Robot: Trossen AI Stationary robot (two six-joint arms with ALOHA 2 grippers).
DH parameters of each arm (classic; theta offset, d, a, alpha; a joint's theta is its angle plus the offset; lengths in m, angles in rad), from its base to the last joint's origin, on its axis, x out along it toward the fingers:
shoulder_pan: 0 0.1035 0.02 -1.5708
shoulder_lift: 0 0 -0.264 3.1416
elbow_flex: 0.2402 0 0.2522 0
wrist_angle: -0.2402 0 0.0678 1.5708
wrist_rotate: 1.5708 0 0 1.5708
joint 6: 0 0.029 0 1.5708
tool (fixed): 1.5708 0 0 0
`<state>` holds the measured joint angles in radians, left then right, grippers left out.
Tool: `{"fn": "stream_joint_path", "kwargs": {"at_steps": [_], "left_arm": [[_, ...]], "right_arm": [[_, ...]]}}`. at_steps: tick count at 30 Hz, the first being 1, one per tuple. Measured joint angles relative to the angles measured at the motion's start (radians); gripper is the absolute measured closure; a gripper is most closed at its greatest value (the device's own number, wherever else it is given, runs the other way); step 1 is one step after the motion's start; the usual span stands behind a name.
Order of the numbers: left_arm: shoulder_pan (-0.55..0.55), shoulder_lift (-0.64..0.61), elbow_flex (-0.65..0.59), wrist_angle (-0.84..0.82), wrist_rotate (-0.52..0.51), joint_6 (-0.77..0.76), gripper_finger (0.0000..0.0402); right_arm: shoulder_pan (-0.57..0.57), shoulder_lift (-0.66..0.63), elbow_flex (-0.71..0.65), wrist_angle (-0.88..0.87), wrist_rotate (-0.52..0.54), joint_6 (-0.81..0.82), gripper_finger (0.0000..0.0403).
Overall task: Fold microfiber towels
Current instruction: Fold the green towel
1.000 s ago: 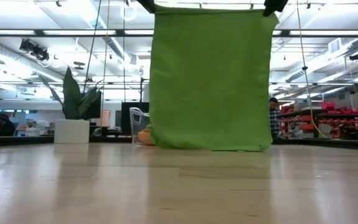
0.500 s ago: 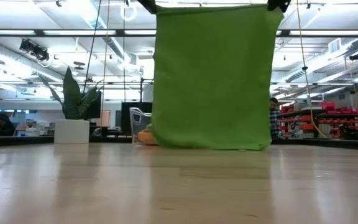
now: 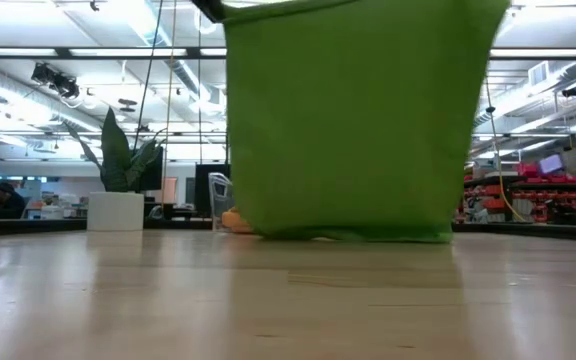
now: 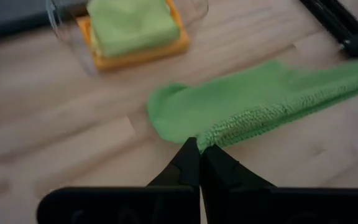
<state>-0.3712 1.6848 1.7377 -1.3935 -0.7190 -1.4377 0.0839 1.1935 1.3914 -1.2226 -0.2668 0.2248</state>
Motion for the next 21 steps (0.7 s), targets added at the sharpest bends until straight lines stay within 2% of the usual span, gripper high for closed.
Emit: {"fn": "stream_joint_path", "kwargs": {"at_steps": [4, 12, 17, 21], "left_arm": [[-0.063, -0.001, -0.058, 0.060, 0.008, -0.104, 0.0398], [-0.132, 0.017, -0.107, 0.219, 0.109, -0.177, 0.0398], [-0.143, 0.081, -0.111, 0.265, 0.263, -0.209, 0.0398], [-0.142, 0.143, -0.112, 0.307, 0.348, -0.207, 0.0398]], "right_arm": [[0.079, -0.043, -0.165, 0.130, -0.014, 0.123, 0.0403], [0.243, -0.076, -0.330, 0.264, 0.000, 0.278, 0.0403], [0.325, -0.076, -0.486, 0.473, -0.045, 0.379, 0.0403], [0.351, -0.076, -0.617, 0.643, -0.092, 0.446, 0.0403]]}}
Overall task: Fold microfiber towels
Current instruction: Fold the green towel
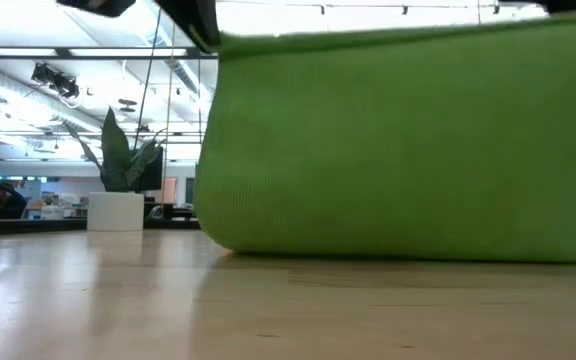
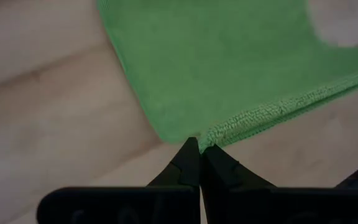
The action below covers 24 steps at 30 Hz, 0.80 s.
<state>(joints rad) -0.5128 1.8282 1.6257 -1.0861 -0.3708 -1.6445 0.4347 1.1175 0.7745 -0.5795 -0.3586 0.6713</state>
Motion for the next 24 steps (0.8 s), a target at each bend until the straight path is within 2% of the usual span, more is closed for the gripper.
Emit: {"fn": "stream_joint_path", "kwargs": {"at_steps": [6, 10, 15, 24], "left_arm": [[0.025, 0.090, 0.000, 0.034, 0.066, 0.003, 0.0398], [0.058, 0.117, -0.001, 0.014, 0.085, 0.034, 0.0398], [0.134, 0.111, -0.066, -0.009, 0.076, 0.065, 0.0398], [0.293, 0.108, -0.132, 0.055, 0.060, 0.272, 0.0398]], "right_arm": [[-0.016, 0.000, -0.133, 0.111, -0.001, 0.019, 0.0403], [-0.061, 0.000, -0.150, 0.124, 0.010, 0.006, 0.0403], [-0.174, 0.001, -0.150, 0.131, 0.019, -0.037, 0.0403], [-0.438, 0.001, -0.150, 0.034, 0.024, -0.119, 0.0403]]}}
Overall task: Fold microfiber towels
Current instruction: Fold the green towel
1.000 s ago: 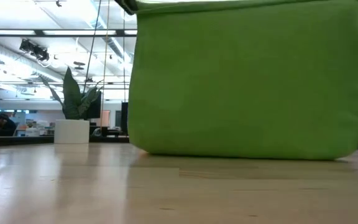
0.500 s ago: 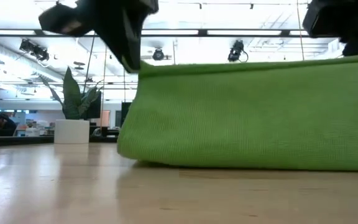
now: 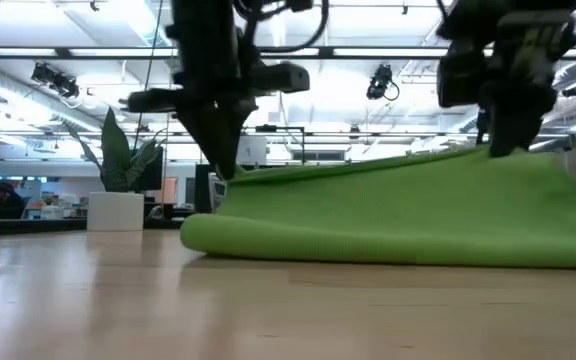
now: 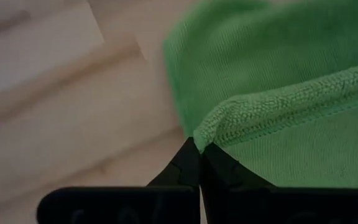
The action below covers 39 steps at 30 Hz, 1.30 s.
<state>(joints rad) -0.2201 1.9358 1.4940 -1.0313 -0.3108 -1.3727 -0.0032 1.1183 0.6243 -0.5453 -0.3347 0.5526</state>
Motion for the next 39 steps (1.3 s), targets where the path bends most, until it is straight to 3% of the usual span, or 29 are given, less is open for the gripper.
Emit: {"fn": "stream_joint_path", "kwargs": {"at_steps": [9, 18, 25, 39], "left_arm": [[0.123, 0.000, 0.000, 0.048, -0.024, 0.174, 0.0398], [0.164, 0.000, 0.001, 0.075, -0.001, 0.241, 0.0393], [0.179, 0.000, 0.002, 0.019, -0.081, 0.241, 0.0367], [0.230, 0.000, 0.002, 0.017, -0.125, 0.277, 0.0293]], "right_arm": [[-0.183, 0.026, 0.000, -0.066, 0.007, -0.060, 0.0403], [-0.193, 0.142, 0.000, -0.051, 0.052, -0.093, 0.0395], [-0.198, 0.167, 0.001, -0.054, 0.157, -0.109, 0.0353], [-0.303, 0.161, 0.001, -0.052, 0.207, -0.128, 0.0264]]}}
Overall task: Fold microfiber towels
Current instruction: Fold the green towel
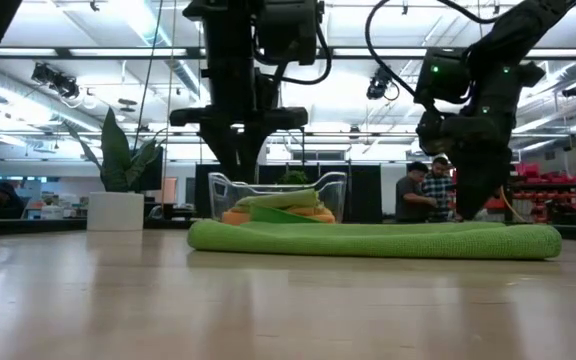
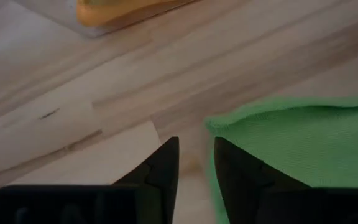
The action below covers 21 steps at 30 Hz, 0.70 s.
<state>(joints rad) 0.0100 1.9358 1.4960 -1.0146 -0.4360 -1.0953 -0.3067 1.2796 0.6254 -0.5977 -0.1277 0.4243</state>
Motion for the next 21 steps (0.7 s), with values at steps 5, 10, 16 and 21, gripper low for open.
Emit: {"fn": "stream_joint_path", "kwargs": {"at_steps": [5, 10, 16, 21], "left_arm": [[-0.038, 0.000, 0.000, 0.046, 0.088, 0.002, 0.0286], [-0.125, 0.000, 0.000, 0.091, 0.098, -0.075, 0.0296], [-0.194, 0.000, 0.000, 0.077, 0.072, -0.237, 0.0308], [-0.207, 0.000, 0.000, 0.025, 0.017, -0.345, 0.0316]], "right_arm": [[-0.032, -0.057, 0.000, -0.009, -0.039, 0.004, 0.0260], [0.029, -0.174, 0.000, -0.054, -0.093, 0.024, 0.0262], [0.126, -0.326, -0.001, -0.034, -0.173, 0.131, 0.0262], [0.190, -0.453, -0.081, 0.044, -0.183, 0.238, 0.0262]]}}
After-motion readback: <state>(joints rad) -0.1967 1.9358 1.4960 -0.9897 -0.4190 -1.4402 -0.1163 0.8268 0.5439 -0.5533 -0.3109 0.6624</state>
